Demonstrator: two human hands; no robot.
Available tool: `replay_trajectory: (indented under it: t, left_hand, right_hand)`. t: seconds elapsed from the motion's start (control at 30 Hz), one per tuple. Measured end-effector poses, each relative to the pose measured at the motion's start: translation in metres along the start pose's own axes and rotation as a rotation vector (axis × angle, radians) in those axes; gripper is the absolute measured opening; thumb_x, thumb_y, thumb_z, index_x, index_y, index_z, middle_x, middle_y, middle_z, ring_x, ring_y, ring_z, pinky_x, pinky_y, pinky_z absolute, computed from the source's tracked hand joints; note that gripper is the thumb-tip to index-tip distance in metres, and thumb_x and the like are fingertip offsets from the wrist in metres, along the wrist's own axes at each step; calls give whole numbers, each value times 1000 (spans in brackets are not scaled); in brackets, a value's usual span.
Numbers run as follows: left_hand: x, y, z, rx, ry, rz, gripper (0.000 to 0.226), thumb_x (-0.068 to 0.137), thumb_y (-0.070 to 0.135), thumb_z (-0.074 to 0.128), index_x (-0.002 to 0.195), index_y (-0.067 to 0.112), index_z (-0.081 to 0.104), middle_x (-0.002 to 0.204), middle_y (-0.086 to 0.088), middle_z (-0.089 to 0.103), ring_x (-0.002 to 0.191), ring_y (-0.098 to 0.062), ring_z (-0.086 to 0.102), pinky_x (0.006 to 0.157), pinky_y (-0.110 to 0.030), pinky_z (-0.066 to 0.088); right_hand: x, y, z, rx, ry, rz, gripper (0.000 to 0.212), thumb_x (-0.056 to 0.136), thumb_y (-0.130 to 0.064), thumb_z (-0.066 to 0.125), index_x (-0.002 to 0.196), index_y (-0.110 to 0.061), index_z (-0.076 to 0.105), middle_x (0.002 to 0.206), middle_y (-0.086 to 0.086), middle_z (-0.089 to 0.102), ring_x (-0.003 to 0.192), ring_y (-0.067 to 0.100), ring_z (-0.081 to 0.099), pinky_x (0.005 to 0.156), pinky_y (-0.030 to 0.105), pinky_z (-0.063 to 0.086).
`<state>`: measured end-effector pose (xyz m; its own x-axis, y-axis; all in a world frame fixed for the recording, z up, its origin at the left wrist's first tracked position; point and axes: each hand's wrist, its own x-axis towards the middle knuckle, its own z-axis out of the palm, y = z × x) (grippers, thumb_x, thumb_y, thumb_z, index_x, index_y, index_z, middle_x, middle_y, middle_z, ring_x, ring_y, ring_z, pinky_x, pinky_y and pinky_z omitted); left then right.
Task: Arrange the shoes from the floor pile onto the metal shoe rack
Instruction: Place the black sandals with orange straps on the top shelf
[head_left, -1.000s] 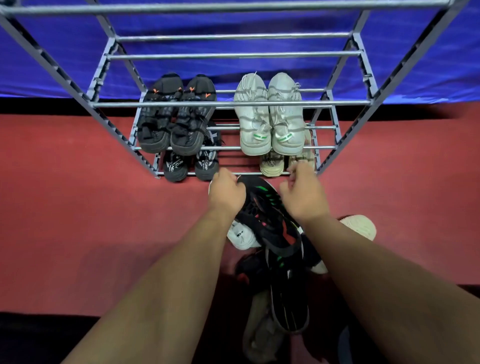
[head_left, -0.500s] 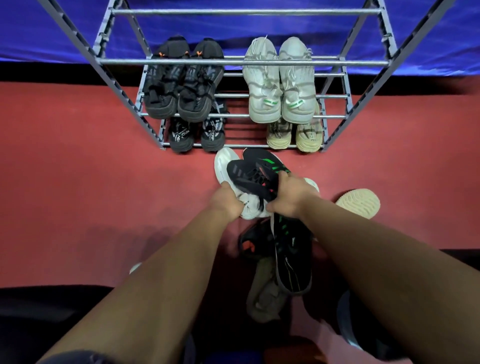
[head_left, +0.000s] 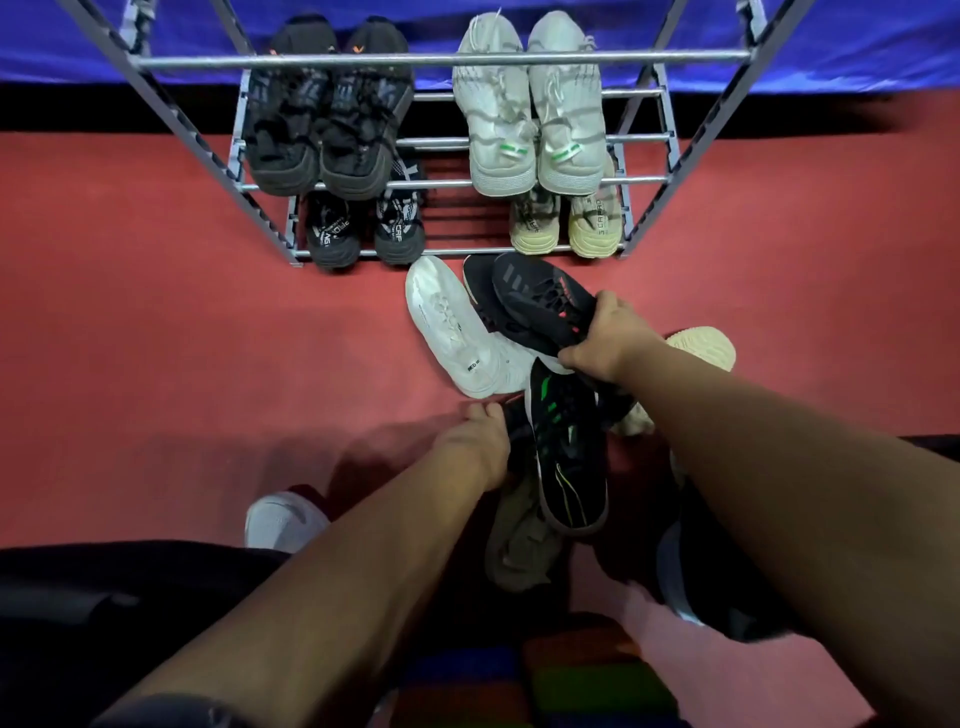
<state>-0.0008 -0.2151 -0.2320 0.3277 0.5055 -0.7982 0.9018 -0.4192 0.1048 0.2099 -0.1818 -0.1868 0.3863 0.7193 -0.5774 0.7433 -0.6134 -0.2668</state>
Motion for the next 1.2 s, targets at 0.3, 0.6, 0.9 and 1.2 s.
replay_trajectory:
  t: [0.3,0.6,0.9,1.2]
  left_hand:
    - [7,-22,-5,-262,73,68,97,61,46,88,141,26,38,135,-1,45,113,-26,60,87,-37,56]
    - [-26,-47,-120,-269,32,153,72,41,45,87,103,24,57,101,-3,68,87,-26,71,74,-47,65]
    - [-94,-87,-205,-60,154,59,64,51,16,90,108,19,61,100,-4,72,90,-26,70,76,-42,64]
    - [-153,-142,-254,-365,399,48,72,35,42,90,101,33,64,93,3,77,86,-22,74,76,-44,63]
  right_hand:
    - [9,0,2,-39,32,3,88,72,-53,81,140,-13,41,135,15,51,126,41,54,103,50,51]
    - [15,-9,-15,143,109,-5,90,62,-60,78,134,-12,50,127,14,62,113,38,64,94,44,56]
    - [6,-19,-16,178,69,-51,88,64,-55,84,132,-11,50,121,13,63,108,36,65,92,43,57]
    - [0,-45,-6,166,77,-118,80,65,-52,86,124,-10,52,111,10,62,97,32,62,80,38,53]
